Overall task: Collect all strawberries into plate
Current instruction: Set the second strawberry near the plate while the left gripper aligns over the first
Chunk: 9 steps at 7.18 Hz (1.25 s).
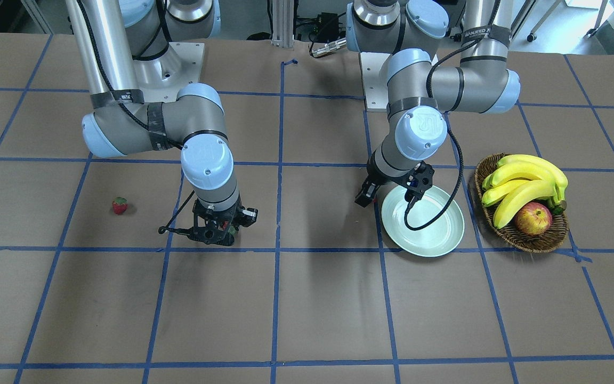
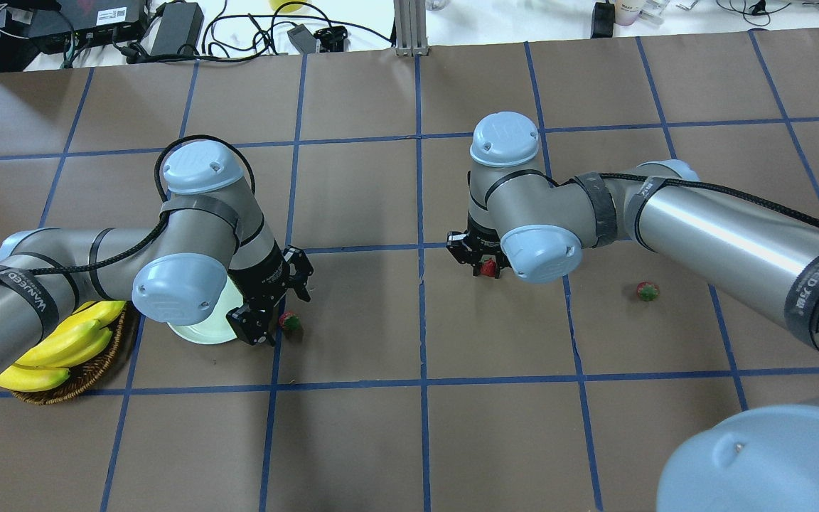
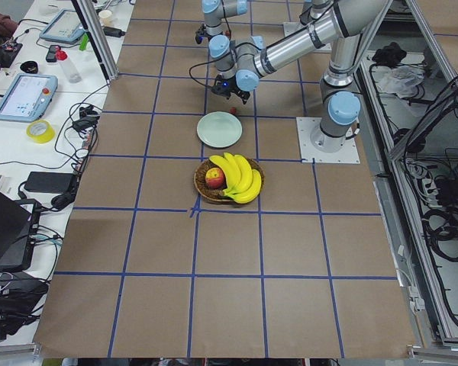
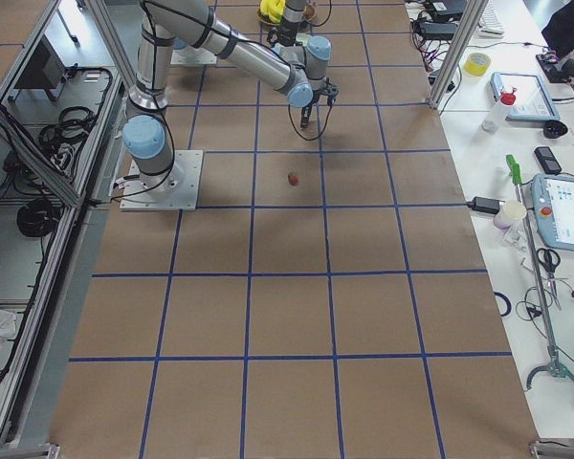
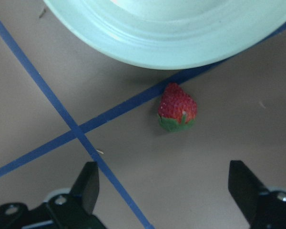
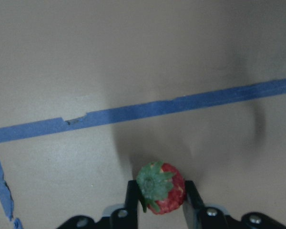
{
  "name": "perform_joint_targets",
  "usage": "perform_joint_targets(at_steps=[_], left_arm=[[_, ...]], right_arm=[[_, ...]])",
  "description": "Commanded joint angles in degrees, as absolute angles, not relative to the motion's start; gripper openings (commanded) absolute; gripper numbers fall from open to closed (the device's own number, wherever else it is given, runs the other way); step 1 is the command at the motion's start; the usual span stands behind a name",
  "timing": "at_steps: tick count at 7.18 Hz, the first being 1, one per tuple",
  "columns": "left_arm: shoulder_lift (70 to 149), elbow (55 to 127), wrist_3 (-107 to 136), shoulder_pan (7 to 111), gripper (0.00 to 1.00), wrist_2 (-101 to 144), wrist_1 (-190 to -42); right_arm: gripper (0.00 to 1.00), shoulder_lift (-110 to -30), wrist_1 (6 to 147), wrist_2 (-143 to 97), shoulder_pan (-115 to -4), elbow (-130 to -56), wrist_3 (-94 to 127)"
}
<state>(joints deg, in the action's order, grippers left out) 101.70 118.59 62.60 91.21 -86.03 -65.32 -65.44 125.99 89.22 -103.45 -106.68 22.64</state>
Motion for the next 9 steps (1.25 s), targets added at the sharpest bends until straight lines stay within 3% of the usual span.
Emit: perform_joint_targets(at_steps=[1, 3, 4, 5, 6, 8, 9], left_arm=[[103.4, 119.7, 62.7, 90.2, 0.92, -85.8, -64.8], [104.5, 119.8, 62.7, 90.2, 0.87, -85.7, -64.7], [104.7, 119.7, 62.8, 90.2, 0.76, -85.5, -64.7], [104.7, 119.5, 63.0, 90.2, 0.28, -85.3, -64.5], [104.7, 119.7, 62.8, 90.2, 0.00, -85.2, -64.5], [104.5, 119.2, 62.8, 90.2, 0.00, -83.5, -64.5], [103.8, 118.9, 62.8, 90.2, 0.00, -83.3, -64.5]], right_arm=[[0.07, -65.9, 125.8, 88.4, -103.4, -105.2, 23.5], [0.09, -66.6, 126.7, 75.4, -106.2, -104.9, 30.2], [0.12, -66.1, 130.4, 73.8, -109.7, -104.9, 31.2], [0.12, -66.0, 130.8, 69.9, -112.4, -105.5, 31.9], [0.12, -66.3, 131.7, 68.6, -115.6, -105.9, 34.0], [0.20, -65.7, 134.6, 69.5, -117.2, -108.9, 34.5], [0.39, -65.7, 134.6, 70.6, -117.1, -109.7, 34.6]])
